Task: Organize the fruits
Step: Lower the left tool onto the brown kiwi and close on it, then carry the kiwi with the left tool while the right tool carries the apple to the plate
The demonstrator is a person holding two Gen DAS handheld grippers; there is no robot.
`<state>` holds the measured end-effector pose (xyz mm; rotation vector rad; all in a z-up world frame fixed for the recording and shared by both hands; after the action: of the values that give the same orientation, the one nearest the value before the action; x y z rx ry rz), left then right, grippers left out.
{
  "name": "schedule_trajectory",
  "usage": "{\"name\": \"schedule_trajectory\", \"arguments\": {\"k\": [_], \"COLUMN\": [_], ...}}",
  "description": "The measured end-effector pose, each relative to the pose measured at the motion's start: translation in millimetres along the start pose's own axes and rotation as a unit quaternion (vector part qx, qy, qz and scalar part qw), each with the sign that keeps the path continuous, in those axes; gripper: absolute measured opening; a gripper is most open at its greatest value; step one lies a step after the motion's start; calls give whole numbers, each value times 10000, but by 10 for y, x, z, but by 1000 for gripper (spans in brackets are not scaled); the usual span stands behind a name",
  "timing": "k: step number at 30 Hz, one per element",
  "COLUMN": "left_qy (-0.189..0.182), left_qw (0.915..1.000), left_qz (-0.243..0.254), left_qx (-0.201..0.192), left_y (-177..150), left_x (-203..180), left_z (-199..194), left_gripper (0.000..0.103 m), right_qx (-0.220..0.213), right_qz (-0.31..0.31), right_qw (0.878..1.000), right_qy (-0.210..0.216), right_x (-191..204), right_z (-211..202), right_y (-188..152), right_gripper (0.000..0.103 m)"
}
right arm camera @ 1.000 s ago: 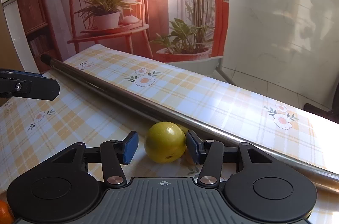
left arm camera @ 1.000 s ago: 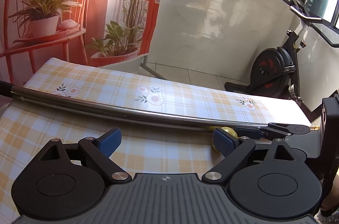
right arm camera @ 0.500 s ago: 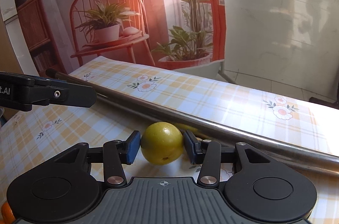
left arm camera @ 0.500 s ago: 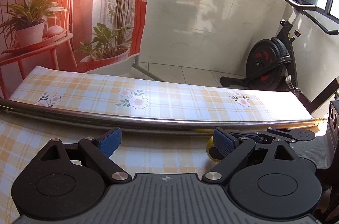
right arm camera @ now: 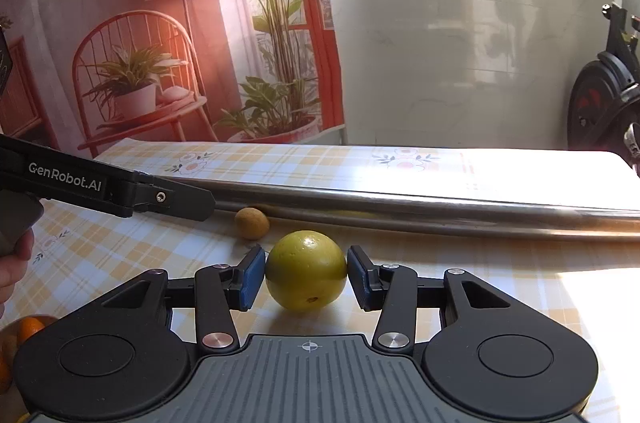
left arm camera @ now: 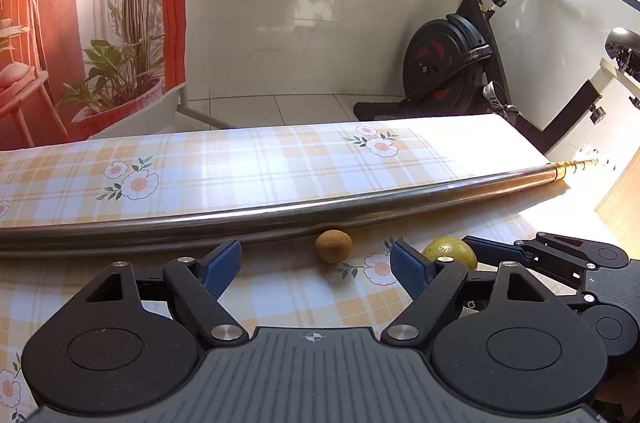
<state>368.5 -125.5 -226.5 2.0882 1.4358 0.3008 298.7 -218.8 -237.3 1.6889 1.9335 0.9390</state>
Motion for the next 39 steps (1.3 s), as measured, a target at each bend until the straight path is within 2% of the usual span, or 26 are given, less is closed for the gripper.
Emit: {"name": "schedule_trajectory", "arguments": {"k": [4,9,17,19,29,31,39], "left_qy": [73,26,277,296,244,289,419], "left_qw": [9997,9997,9988,9987,9988,9987,9976], "left_qz": [160,102,-13,-21,70,155,497], "left_qx": [143,232,394,413,414,390,247], "left_y": [4,12,36,52,58,48,10], "left_x": [-101,-116,-35,-27,-73,-76,-101], "left_z": [200,343,499,530,569,561,362], "left_gripper": [70,56,45,39,39,29,29], "right_qx": [-65,-110,-168,-177,-209,-214,-249], "right_qz": [65,141,247,263,250,240,230], "right_qw": [9999,9998,9996,9995,9995,9995,9994], "right_qy": [-111,-96,-14,1,21,17,11], "right_x": [-77,-86,-115,-124,-120,-117,-102], "right_z": [-37,-35,-37,-38,-49,-53,-72], "right_y": [-76,-113,-111,-112,-123,-123,-131], "right_gripper": [42,42,42,42,42,42,42]}}
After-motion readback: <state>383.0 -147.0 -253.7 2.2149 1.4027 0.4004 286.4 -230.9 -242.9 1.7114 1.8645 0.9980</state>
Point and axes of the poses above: each gripper's, at about its wrist camera, not at the fingertips, and z roughly the way its jaws point, x to its left, y to its top, the point moved 9 cm from there along z, roughly the way its jaws point, and after that the axes turned 11 degrees about x, right-handed, at the moved point
